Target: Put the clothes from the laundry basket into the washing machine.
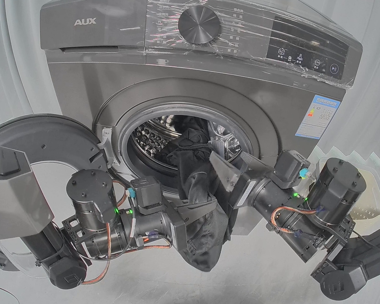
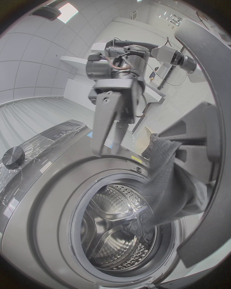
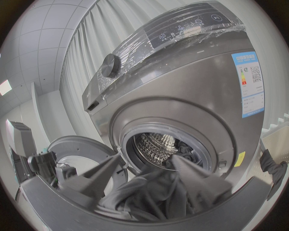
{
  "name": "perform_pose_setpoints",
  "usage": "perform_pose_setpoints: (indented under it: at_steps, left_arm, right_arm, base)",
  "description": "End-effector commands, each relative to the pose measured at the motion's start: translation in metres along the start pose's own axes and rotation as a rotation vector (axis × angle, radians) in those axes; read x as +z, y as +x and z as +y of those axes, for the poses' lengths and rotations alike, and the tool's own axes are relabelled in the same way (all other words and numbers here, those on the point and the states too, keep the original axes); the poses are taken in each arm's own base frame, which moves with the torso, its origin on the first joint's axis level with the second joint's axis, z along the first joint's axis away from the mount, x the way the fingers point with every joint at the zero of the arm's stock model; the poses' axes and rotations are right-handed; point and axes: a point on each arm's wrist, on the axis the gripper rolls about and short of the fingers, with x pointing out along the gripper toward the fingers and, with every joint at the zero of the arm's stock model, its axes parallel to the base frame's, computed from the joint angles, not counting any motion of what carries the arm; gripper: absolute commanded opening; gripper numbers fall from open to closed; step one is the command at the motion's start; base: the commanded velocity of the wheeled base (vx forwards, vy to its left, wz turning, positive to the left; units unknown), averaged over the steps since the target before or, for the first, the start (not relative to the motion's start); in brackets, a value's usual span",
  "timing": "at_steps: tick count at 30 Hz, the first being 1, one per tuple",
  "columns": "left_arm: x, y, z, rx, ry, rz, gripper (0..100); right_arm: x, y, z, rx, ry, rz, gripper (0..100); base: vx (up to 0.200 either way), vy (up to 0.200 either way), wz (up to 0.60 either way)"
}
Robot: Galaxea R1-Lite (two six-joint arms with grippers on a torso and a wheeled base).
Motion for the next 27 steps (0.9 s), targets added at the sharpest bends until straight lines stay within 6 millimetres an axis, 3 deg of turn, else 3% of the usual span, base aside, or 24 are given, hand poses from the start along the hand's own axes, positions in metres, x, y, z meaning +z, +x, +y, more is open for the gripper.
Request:
perform_pose_setpoints:
  at_steps: [1,18,27]
  left_arm:
    - [0.012,0.001,-0.003,-0.010,0.012,-0.040,0]
    - [0.022,0.000,0.005,0.042,0.033,-0.086,0]
    - [0.049,-0.006,-0.001,0.042,0.059,-0.165,0]
  right_arm:
    - [-0.009,-0.007,-0.004,-0.013,-0.010,0.045,100]
    - [-0.011,-0.008,-0.036,-0.128,-0.032,0.081,100]
    - [-0.036,-0.017,-0.058,-0.202,-0.063,0.176,100]
  base:
    - [0.000,0.000,0.00]
    - [0.000,0.000,0.00]
    - [0.000,0.000,0.00]
